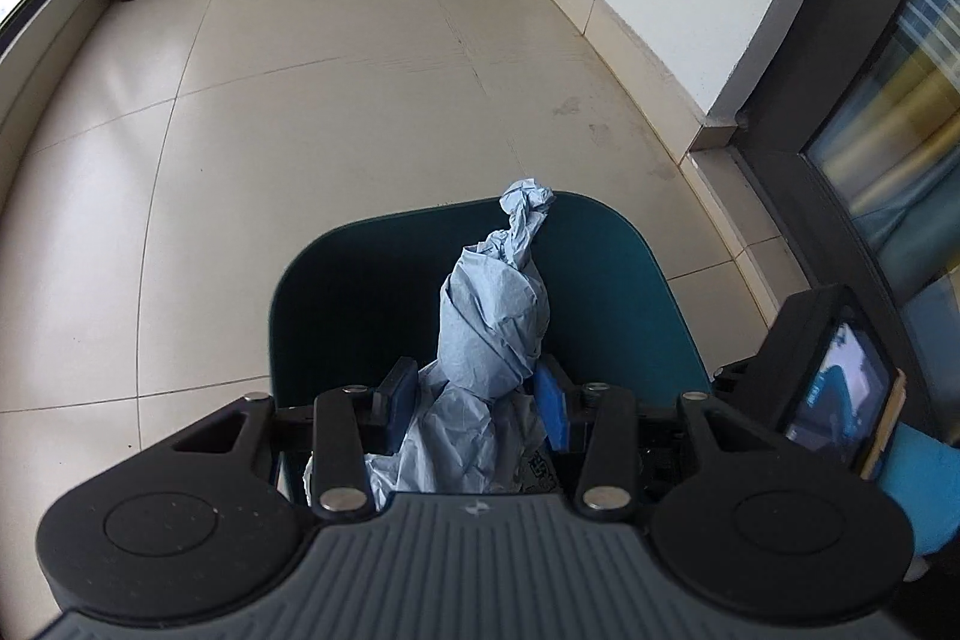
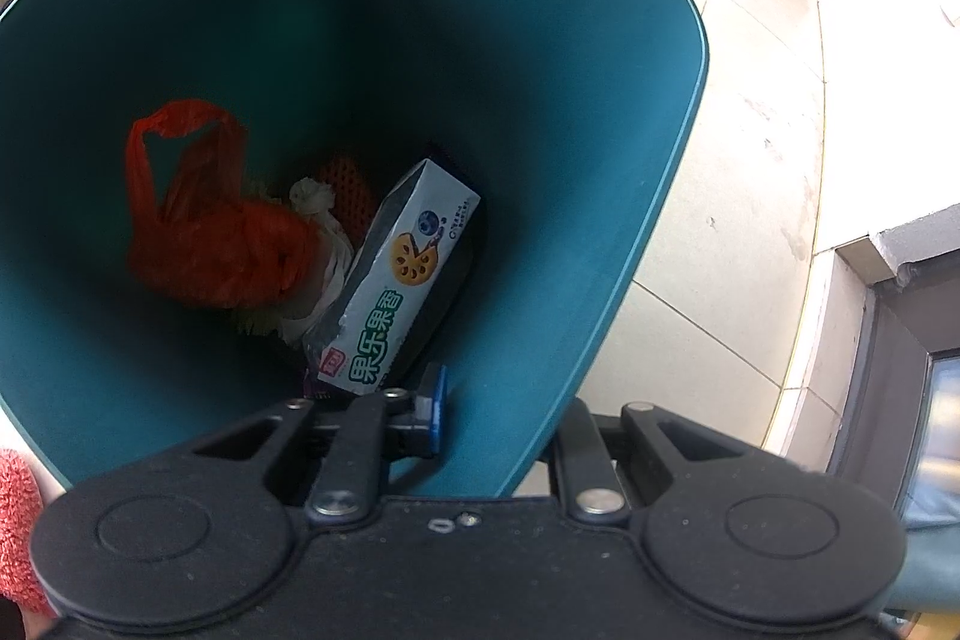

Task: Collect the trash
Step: 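Carry the grey paper into the wastebasket with the left tool, then open the left tool to drop the grey paper into the basket, then move the left tool down toward the red mesh net bag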

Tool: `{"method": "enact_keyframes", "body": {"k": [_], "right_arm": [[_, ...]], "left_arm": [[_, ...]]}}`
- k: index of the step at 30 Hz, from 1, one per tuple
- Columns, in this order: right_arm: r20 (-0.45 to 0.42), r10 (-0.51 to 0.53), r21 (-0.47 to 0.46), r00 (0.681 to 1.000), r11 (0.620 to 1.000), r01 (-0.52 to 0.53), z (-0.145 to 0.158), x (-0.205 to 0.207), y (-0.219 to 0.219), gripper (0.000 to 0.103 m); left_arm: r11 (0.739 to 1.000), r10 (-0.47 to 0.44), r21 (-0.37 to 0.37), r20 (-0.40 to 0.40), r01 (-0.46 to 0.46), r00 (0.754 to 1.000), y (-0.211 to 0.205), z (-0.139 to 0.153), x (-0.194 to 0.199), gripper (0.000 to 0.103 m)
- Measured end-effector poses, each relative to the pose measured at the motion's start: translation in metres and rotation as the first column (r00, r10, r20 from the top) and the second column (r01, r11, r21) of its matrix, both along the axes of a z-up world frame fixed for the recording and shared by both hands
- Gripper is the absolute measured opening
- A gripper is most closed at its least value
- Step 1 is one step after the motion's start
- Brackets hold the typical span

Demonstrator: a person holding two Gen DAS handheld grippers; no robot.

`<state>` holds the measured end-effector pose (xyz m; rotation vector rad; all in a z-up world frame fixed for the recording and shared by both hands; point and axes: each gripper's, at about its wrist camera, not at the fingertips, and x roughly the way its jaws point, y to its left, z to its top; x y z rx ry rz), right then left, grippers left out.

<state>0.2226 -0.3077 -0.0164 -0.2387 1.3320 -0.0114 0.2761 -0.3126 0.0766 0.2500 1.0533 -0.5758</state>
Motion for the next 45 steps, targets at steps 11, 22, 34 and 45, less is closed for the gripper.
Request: {"method": "enact_keyframes", "body": {"k": [11, 22, 34, 45], "right_arm": [[0.012, -0.011, 0.006, 1.000, 1.000, 0.011, 0.001, -0.003, 0.000, 0.013], [0.016, -0.005, 0.015, 1.000, 1.000, 0.005, 0.001, -0.004, 0.001, 0.013], [0.011, 0.007, 0.025, 1.000, 1.000, -0.007, 0.003, -0.006, -0.001, 0.015], [0.000, 0.014, 0.033, 1.000, 0.999, -0.014, 0.002, -0.004, -0.002, 0.015]], "left_arm": [[0.994, 0.073, 0.096, -0.139, -0.060, 0.988, -0.025, -0.086, 0.015, 0.041], [0.991, 0.069, 0.126, -0.153, -0.050, 0.986, -0.027, -0.114, 0.006, 0.051], [0.997, 0.057, 0.051, -0.074, -0.053, 0.996, 0.000, -0.066, -0.013, 0.060], [0.991, 0.130, -0.013, 0.026, -0.130, 0.991, 0.063, 0.013, -0.023, 0.060]]}}
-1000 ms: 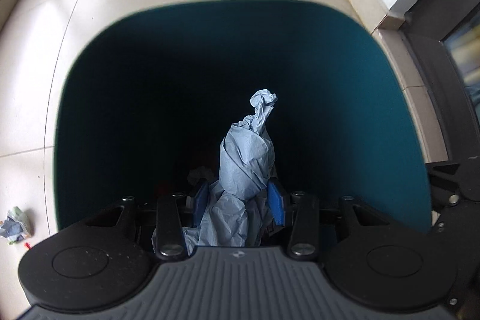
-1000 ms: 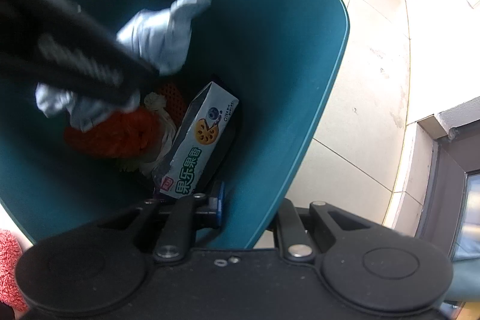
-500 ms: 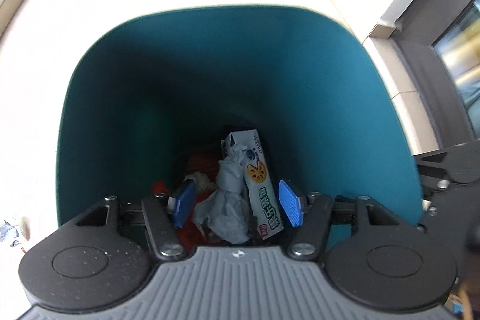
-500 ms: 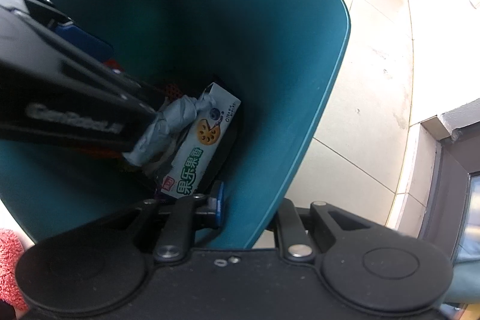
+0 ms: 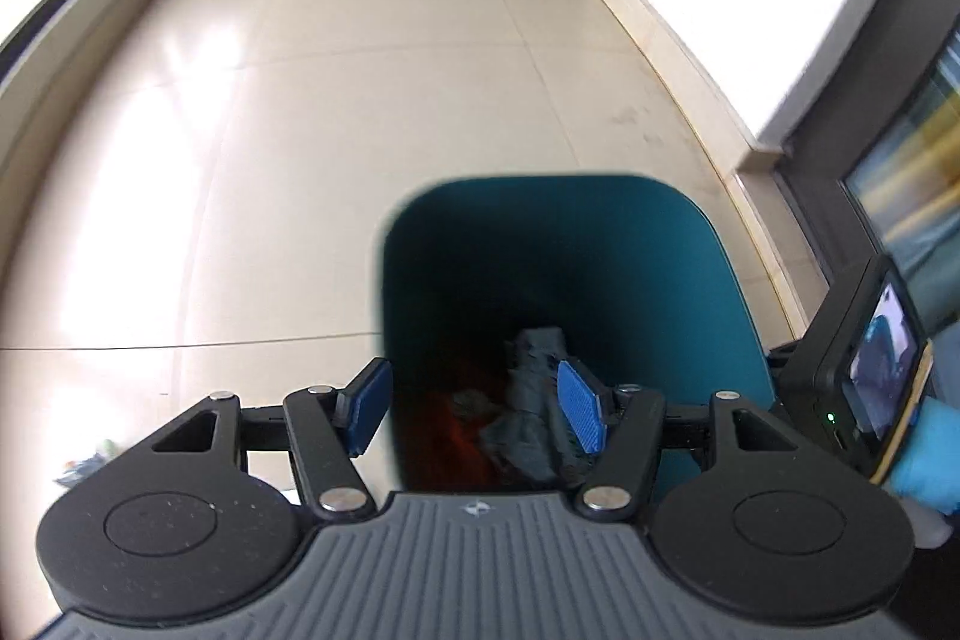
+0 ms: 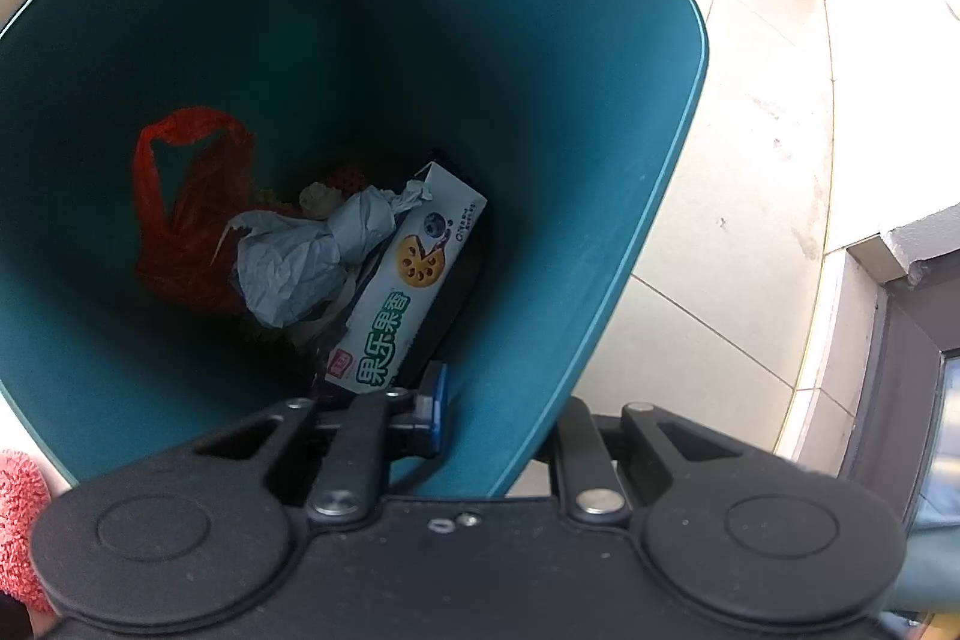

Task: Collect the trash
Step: 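Move the left tool down toward the red mesh net bag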

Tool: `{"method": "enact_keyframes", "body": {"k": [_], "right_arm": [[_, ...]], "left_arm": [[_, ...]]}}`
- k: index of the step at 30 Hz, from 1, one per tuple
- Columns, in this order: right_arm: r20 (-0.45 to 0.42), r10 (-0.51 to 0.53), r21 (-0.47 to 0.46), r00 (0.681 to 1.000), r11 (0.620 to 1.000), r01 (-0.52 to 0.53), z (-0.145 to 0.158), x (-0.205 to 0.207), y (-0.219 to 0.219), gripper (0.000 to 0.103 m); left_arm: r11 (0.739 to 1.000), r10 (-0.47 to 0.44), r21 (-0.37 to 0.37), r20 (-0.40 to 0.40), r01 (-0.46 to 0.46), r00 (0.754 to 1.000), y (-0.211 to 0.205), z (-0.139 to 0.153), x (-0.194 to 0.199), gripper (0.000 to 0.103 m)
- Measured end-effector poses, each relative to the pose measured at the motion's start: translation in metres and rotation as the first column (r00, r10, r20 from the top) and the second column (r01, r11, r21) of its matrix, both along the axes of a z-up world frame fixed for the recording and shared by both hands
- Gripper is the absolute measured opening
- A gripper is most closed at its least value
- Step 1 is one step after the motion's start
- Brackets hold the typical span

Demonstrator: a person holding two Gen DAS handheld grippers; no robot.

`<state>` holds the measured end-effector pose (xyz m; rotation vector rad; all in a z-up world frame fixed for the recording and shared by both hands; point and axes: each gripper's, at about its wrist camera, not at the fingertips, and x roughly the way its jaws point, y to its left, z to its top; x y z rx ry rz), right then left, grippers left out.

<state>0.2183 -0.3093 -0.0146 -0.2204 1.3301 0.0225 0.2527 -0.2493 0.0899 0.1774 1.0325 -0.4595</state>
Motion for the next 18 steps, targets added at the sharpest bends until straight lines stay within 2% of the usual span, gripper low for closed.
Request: {"method": "enact_keyframes", "body": {"k": [5, 9, 13, 16, 18], "right_arm": [[-0.007, 0.007, 0.005, 1.000, 1.000, -0.007, -0.002, 0.001, -0.002, 0.015], [-0.011, 0.008, 0.008, 1.000, 1.000, -0.008, -0.002, 0.002, -0.003, 0.015], [-0.015, 0.011, 0.006, 1.000, 1.000, -0.011, -0.003, 0.003, -0.003, 0.015], [-0.015, 0.010, 0.007, 1.000, 1.000, -0.009, -0.003, 0.003, -0.003, 0.015], [-0.014, 0.009, 0.007, 1.000, 1.000, -0.009, -0.004, 0.003, -0.003, 0.015]], "left_arm": [[0.998, 0.064, 0.015, 0.049, -0.065, 0.997, 0.039, 0.022, -0.005, 0.060], [0.990, 0.136, 0.031, 0.052, -0.137, 0.989, 0.074, 0.021, -0.005, 0.060], [0.976, 0.211, 0.055, 0.026, -0.213, 0.977, 0.110, 0.001, -0.003, 0.060], [0.958, 0.275, 0.072, 0.022, -0.276, 0.961, 0.140, -0.021, -0.002, 0.079], [0.943, 0.326, 0.066, 0.005, -0.325, 0.945, 0.157, -0.040, 0.001, 0.080]]}}
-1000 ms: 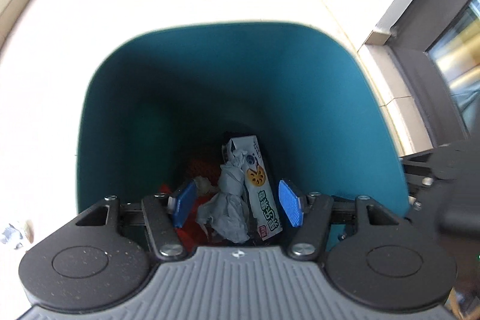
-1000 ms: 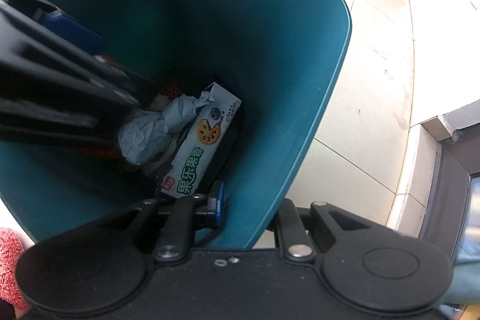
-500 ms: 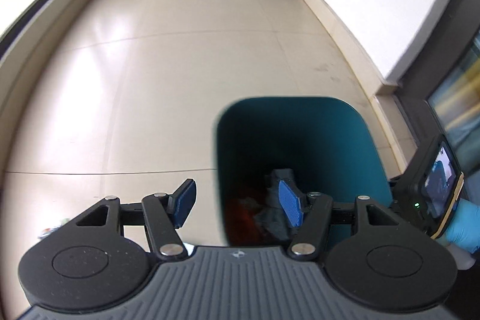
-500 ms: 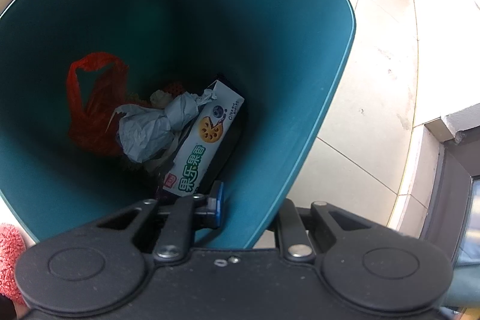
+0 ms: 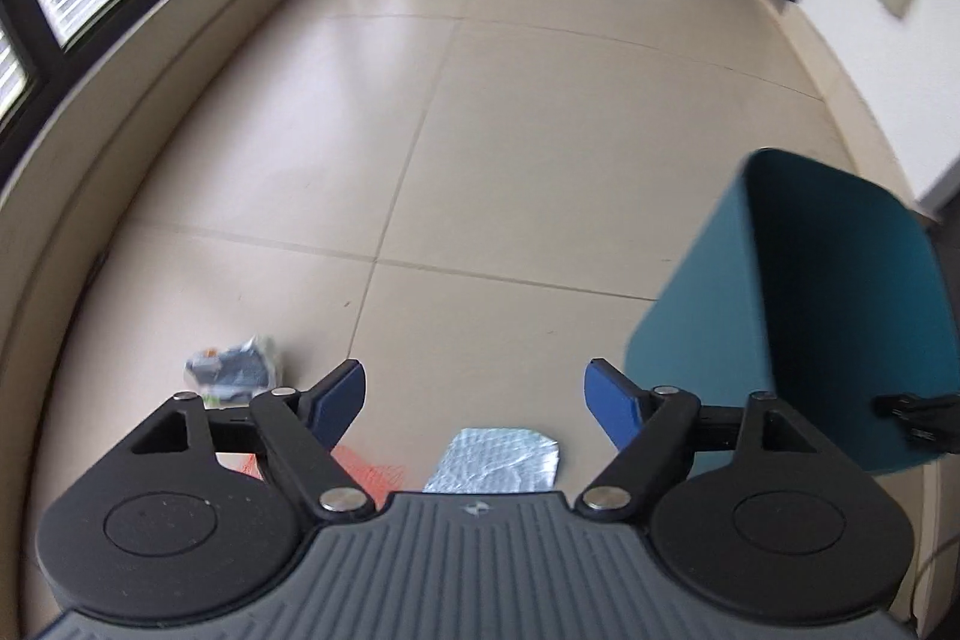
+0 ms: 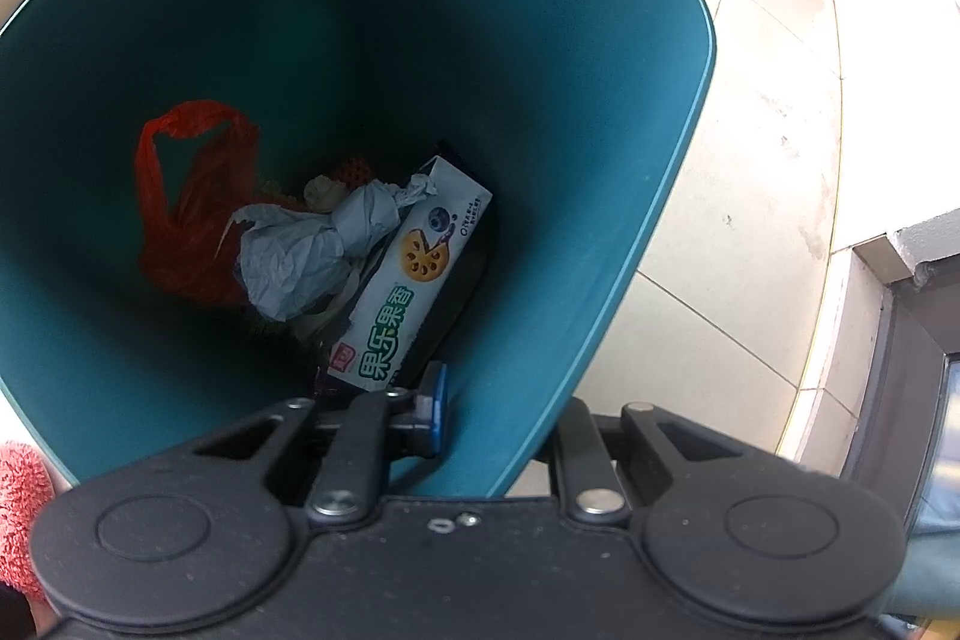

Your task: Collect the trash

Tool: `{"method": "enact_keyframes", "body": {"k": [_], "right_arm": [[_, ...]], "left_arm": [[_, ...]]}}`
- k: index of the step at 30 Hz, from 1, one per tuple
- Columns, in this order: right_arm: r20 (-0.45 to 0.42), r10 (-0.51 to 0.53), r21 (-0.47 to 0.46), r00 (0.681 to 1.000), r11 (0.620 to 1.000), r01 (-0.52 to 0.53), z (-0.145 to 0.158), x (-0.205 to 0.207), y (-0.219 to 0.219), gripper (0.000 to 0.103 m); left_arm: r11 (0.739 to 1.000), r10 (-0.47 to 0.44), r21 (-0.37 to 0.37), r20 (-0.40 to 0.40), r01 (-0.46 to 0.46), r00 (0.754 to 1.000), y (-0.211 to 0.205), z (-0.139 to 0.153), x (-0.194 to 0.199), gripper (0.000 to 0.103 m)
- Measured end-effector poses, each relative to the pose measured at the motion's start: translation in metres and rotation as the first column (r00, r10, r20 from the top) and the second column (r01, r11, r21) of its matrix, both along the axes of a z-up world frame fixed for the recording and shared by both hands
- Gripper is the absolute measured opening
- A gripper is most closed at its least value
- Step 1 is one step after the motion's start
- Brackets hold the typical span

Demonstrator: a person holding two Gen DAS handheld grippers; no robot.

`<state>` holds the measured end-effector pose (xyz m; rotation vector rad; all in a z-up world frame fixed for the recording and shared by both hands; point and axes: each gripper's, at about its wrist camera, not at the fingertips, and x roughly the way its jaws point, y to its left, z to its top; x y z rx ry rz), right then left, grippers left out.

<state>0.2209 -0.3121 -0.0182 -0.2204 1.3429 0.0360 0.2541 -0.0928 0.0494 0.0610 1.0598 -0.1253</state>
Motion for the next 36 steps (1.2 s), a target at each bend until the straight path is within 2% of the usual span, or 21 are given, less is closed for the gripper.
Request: {"method": "enact_keyframes", "body": {"k": [4, 9, 16, 18, 24, 27, 29, 31, 36], "right_arm": [[0.001, -0.005, 0.000, 1.000, 1.000, 0.005, -0.001, -0.001, 0.000, 0.014], [-0.007, -0.011, 0.002, 1.000, 1.000, 0.011, -0.002, 0.000, 0.000, 0.014], [-0.013, -0.014, -0.011, 1.000, 1.000, 0.013, -0.005, 0.001, 0.002, 0.014], [-0.016, -0.015, -0.015, 1.000, 1.000, 0.015, -0.006, 0.001, 0.003, 0.014], [-0.023, -0.015, -0.028, 1.000, 1.000, 0.014, -0.009, 0.002, 0.005, 0.014], [-0.022, -0.020, -0.028, 1.000, 0.999, 0.019, -0.010, 0.002, 0.005, 0.014], [-0.023, -0.020, -0.028, 1.000, 0.999, 0.019, -0.011, 0.002, 0.005, 0.014], [-0.023, -0.020, -0.028, 1.000, 0.999, 0.019, -0.011, 0.003, 0.005, 0.014], [-0.022, -0.021, -0.030, 1.000, 0.999, 0.020, -0.011, 0.002, 0.005, 0.014]], "left_arm": [[0.997, 0.083, 0.000, -0.050, -0.083, 0.995, 0.022, -0.044, 0.009, 0.080], [0.987, 0.159, 0.050, -0.123, -0.154, 0.980, 0.049, -0.107, 0.009, 0.080], [0.952, 0.304, 0.110, -0.265, -0.285, 0.915, 0.096, -0.201, -0.007, 0.080], [0.944, 0.331, 0.115, -0.284, -0.311, 0.900, 0.104, -0.215, -0.011, 0.080], [0.929, 0.368, 0.095, -0.315, -0.356, 0.875, 0.116, -0.247, -0.013, 0.080], [0.928, 0.371, 0.091, -0.326, -0.362, 0.869, 0.118, -0.255, -0.011, 0.071], [0.929, 0.367, 0.083, -0.340, -0.362, 0.866, 0.119, -0.257, -0.011, 0.044], [0.929, 0.364, 0.073, -0.344, -0.361, 0.866, 0.118, -0.255, -0.011, 0.035], [0.933, 0.349, 0.036, -0.342, -0.358, 0.873, 0.122, -0.240, -0.011, 0.028]]}}
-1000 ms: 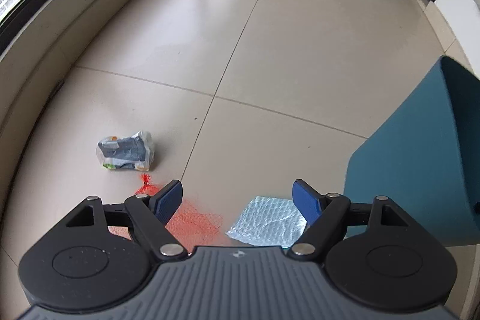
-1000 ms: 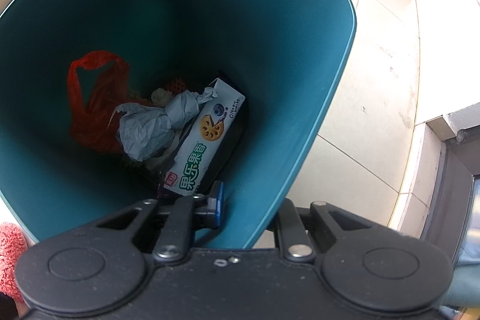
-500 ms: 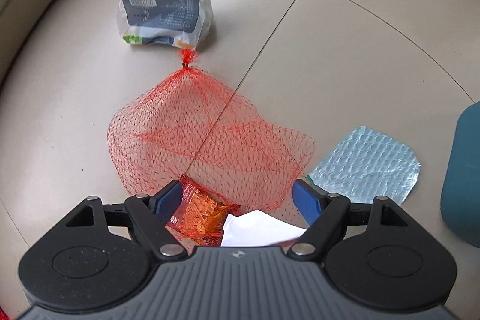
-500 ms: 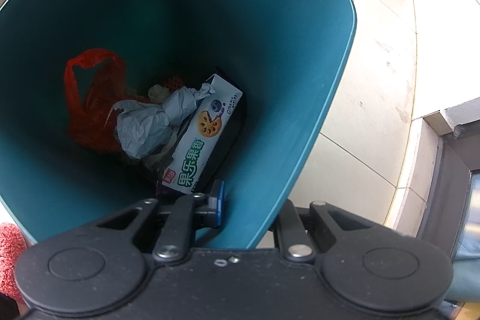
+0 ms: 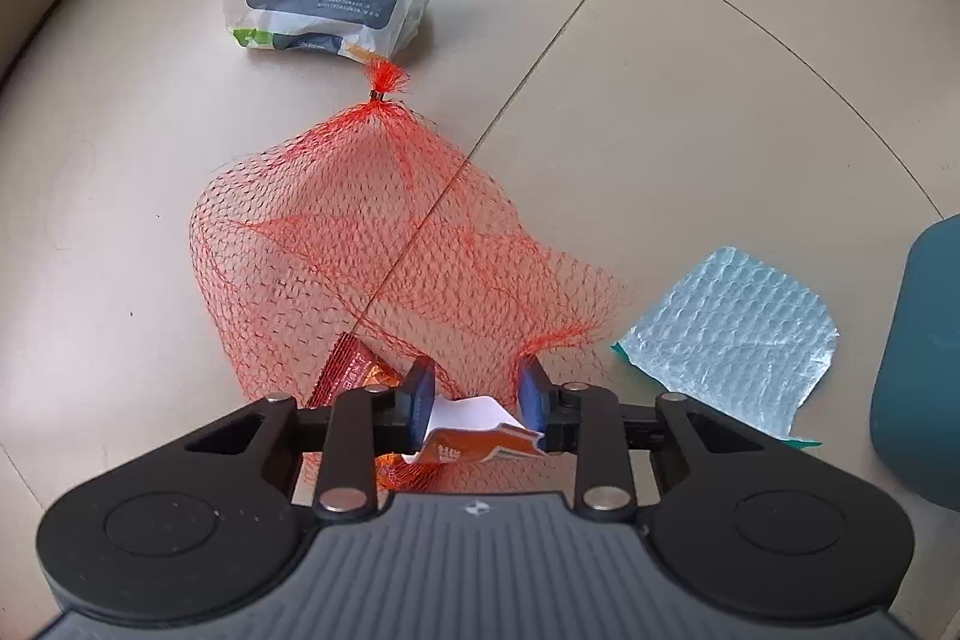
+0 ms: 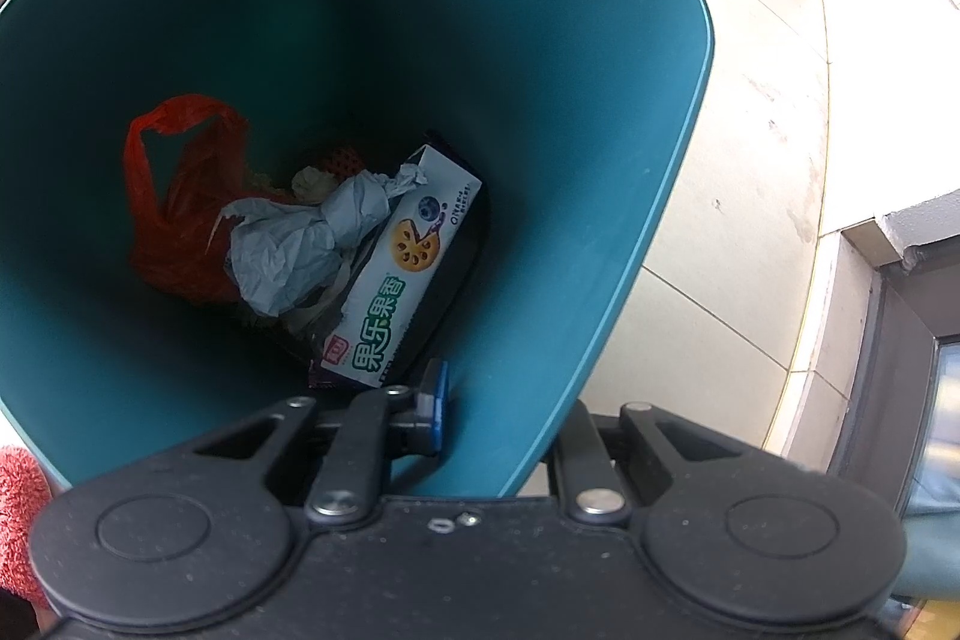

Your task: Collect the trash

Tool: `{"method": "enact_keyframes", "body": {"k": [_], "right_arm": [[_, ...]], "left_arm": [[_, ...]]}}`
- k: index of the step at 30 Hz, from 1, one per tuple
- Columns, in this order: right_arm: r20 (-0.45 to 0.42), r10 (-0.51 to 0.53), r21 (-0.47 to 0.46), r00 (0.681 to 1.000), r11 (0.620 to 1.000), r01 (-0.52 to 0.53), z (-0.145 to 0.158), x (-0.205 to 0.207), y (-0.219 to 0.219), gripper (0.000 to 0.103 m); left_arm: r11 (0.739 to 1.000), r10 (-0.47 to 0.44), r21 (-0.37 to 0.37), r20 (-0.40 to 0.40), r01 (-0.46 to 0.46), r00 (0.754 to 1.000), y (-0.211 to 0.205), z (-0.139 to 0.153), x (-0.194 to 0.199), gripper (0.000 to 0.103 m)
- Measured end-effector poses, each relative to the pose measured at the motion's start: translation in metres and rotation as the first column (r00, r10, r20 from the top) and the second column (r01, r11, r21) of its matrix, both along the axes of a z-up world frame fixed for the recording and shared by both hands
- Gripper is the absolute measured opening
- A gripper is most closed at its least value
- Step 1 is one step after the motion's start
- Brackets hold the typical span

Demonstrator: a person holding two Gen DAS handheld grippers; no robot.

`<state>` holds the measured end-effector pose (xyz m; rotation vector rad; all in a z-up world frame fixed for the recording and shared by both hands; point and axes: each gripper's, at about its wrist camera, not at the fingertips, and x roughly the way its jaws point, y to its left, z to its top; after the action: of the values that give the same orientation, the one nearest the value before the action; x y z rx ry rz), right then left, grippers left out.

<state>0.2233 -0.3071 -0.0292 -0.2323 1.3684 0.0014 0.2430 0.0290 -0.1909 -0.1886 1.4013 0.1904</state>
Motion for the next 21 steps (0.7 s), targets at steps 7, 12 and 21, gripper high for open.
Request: {"method": "enact_keyframes", "body": {"k": [7, 12, 21], "right_arm": [[0.003, 0.000, 0.002, 1.000, 1.000, 0.000, 0.000, 0.000, -0.001, 0.014], [0.007, 0.005, 0.003, 1.000, 1.000, -0.005, 0.001, -0.001, -0.001, 0.014], [0.014, 0.004, 0.017, 1.000, 1.000, -0.004, 0.006, -0.001, -0.002, 0.014]], "left_arm": [[0.999, -0.019, -0.034, 0.059, 0.021, 0.998, -0.001, 0.048, -0.004, 0.005], [0.997, -0.059, -0.039, 0.096, 0.063, 0.994, -0.010, 0.091, -0.008, 0.004], [0.982, -0.174, -0.035, 0.196, 0.184, 0.965, -0.042, 0.193, -0.007, 0.004]]}}
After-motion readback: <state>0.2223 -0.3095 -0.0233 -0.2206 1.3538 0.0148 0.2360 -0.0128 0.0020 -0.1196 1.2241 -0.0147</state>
